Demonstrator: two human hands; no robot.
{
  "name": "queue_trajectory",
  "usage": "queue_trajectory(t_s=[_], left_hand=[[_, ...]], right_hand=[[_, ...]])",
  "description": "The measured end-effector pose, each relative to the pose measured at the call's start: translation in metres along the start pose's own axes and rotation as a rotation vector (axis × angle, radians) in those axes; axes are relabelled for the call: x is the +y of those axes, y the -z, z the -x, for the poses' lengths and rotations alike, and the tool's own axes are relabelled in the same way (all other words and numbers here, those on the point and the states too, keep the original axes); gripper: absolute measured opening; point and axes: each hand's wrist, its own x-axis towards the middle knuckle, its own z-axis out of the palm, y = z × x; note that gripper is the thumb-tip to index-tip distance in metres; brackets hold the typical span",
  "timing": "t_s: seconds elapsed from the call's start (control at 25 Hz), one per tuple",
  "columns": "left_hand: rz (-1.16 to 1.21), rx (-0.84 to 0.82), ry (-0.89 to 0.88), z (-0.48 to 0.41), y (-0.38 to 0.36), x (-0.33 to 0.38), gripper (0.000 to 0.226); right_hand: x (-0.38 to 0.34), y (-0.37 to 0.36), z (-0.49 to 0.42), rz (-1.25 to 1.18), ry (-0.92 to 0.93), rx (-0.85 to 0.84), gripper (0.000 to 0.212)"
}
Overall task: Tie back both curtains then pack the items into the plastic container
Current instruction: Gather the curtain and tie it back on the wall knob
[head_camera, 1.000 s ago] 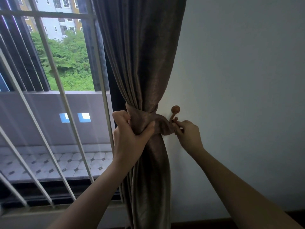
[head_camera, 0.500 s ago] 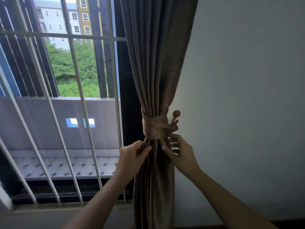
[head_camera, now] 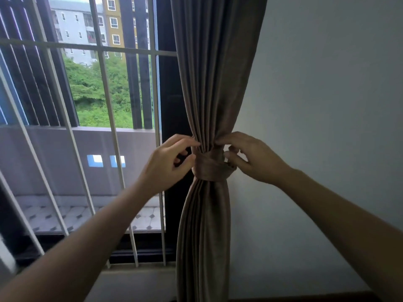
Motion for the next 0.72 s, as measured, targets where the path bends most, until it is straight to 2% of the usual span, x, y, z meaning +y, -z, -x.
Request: queue_trajectory(t_s=[0.08,0.12,0.2,0.28,0.4,0.52,0.6,0.72], left_hand=[[-0.063,-0.163,-0.039,-0.017,0.008,-0.008,0.029],[-0.117,-0.23,-0.07,-0.023,0.011,-0.014,0.028],[-0.269,-0.308,-0.167,-0.031,0.014,-0.023,0.029],[-0.363,-0.334,-0.184,-0.033,0.013,-0.03,0.034],[-0.27,-0.411,-0.154,-0.034,0.006,-0.032,0.034],[-0.126,-0.439,-0.218,-0.035,0.001,-0.031,0.027],[-0.075,-0.442,-0.177,-0.032,-0.001,-0.023,0.029],[-0.045,-0.463,-0.171,-0.027,-0.008,-0.013,0.032]], right_hand=[[0.0,0.005,-0.013,0.083,0.056,-0.211,0.028],[0.0,0.006,-0.017,0.127,0.049,-0.264,0.029],[-0.003,0.008,-0.025,0.233,0.014,-0.304,0.031],[-0.006,0.009,-0.031,0.33,-0.017,-0.337,0.03],[-0.009,0.014,-0.033,0.271,-0.037,-0.397,0.02],[-0.007,0.019,-0.026,0.099,-0.037,-0.482,0.007],[0.0,0.024,-0.017,0.048,-0.05,-0.427,0.011],[0.016,0.026,0.001,0.113,-0.005,-0.243,0.024]])
